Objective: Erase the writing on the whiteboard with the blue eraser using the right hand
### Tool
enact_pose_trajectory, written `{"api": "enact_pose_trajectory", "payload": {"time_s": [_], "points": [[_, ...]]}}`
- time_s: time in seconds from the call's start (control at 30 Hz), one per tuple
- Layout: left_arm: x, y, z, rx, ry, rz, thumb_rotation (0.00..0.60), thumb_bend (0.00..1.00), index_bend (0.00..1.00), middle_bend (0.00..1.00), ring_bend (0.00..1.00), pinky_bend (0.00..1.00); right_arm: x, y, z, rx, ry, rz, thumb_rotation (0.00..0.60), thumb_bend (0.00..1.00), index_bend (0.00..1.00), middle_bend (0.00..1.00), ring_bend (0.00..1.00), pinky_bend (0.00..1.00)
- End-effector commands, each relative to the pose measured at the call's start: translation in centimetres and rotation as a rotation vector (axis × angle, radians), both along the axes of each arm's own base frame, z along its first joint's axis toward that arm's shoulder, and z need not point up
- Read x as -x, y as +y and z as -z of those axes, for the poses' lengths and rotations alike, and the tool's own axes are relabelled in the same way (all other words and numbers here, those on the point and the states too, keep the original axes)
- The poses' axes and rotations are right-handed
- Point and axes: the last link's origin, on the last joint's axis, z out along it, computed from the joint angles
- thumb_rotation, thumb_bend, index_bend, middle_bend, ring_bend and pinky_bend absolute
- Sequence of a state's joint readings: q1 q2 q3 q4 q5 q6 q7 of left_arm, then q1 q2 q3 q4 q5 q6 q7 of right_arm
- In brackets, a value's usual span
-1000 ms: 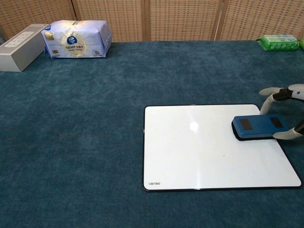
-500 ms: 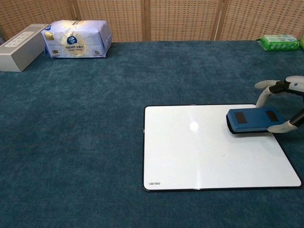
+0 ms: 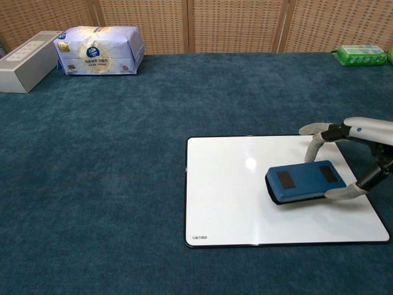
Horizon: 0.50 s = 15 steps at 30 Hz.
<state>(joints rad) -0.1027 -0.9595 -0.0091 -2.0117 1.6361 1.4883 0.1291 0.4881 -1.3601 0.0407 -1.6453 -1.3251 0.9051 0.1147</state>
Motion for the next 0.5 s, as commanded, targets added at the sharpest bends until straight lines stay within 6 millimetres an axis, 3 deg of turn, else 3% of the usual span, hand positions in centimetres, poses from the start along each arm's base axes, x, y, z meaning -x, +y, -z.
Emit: {"api": "enact_pose_trajectory", "payload": {"time_s": [0.03, 0.27, 0.5], "points": [[0.0, 0.0, 0.0, -0.001, 0.000, -0.002, 0.600, 0.43, 0.34, 0.28, 0.17, 0.00, -0.4, 0.7, 1.0, -0.026, 0.002, -0.014, 0.600, 0.20, 0.69, 0.07, 0.00, 0.00], [0.1, 0.0, 0.0, 0.001, -0.003, -0.003, 0.600, 0.43, 0.34, 0.28, 0.17, 0.00, -1.5, 1.6, 3.0, -0.079, 0.023, -0.059, 0.600, 0.21, 0.69, 0.07, 0.00, 0.00], [0.2, -0.1, -0.2, -0.008, -0.001, -0.004, 0.600, 0.43, 0.34, 0.28, 0.17, 0.00, -1.9, 1.2, 4.0, -0.080, 0.039, -0.074, 0.600, 0.21, 0.69, 0.07, 0.00, 0.00]]}}
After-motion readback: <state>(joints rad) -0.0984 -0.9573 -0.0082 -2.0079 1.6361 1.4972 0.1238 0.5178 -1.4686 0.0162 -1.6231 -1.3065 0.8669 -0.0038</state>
